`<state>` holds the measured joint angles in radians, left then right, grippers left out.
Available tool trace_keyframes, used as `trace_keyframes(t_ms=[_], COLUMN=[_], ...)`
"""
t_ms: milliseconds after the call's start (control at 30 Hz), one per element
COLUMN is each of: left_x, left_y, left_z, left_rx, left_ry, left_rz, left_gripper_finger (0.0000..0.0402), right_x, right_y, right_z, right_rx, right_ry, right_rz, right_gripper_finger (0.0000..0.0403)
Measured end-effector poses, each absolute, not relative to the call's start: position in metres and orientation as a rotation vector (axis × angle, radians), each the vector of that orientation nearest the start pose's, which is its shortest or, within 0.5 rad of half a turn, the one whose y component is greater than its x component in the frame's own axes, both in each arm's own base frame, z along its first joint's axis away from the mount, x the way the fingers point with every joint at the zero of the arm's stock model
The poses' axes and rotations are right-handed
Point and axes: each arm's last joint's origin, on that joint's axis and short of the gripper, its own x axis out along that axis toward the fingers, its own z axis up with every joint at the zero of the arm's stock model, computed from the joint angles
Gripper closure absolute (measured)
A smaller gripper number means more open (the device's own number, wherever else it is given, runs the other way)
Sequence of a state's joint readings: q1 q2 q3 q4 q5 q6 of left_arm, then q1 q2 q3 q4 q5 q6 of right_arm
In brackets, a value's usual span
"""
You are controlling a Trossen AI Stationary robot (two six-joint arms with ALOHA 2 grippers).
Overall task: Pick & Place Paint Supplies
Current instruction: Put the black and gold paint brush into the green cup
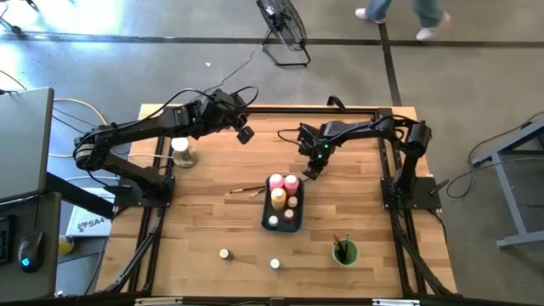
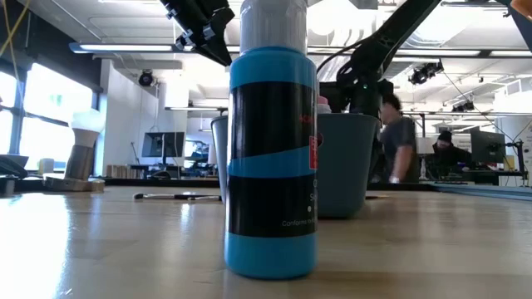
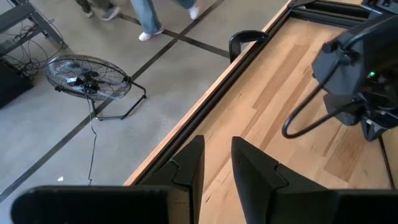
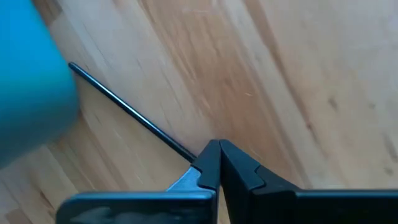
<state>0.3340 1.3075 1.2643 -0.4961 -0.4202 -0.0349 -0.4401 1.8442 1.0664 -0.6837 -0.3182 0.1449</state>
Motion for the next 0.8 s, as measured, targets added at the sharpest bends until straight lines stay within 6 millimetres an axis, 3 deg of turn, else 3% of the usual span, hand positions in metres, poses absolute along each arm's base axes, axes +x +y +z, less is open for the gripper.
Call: trace_keyframes(t_ms=[133, 300, 567, 800], left_x=[0.260, 0.260, 0.260, 0.260], left_y=[0.103, 0.103, 0.103, 0.103], left_z=[0.359, 0.359, 0.359, 0.359], left_rx=[-0.008, -0.008, -0.008, -0.008], left_ry=[0.539, 0.539, 0.540, 0.541], left_rz=[0.745, 0.745, 0.745, 0.745], left_gripper_finger=[0.0325, 0.0325, 0.0325, 0.0325], right_x=[0.291, 0.289, 0.267, 0.253], right_y=[-0.130, -0.134, -0.138, -0.135], right_z=[0.137, 0.146, 0.187, 0.191], right_rx=[0.655, 0.525, 0.285, 0.129], right_ry=[1.335, 1.307, 1.314, 1.420], right_rz=[-0.180, -0.168, -0.149, 0.008], right_gripper_finger=[0.0401, 0.0401, 0.0401, 0.0401])
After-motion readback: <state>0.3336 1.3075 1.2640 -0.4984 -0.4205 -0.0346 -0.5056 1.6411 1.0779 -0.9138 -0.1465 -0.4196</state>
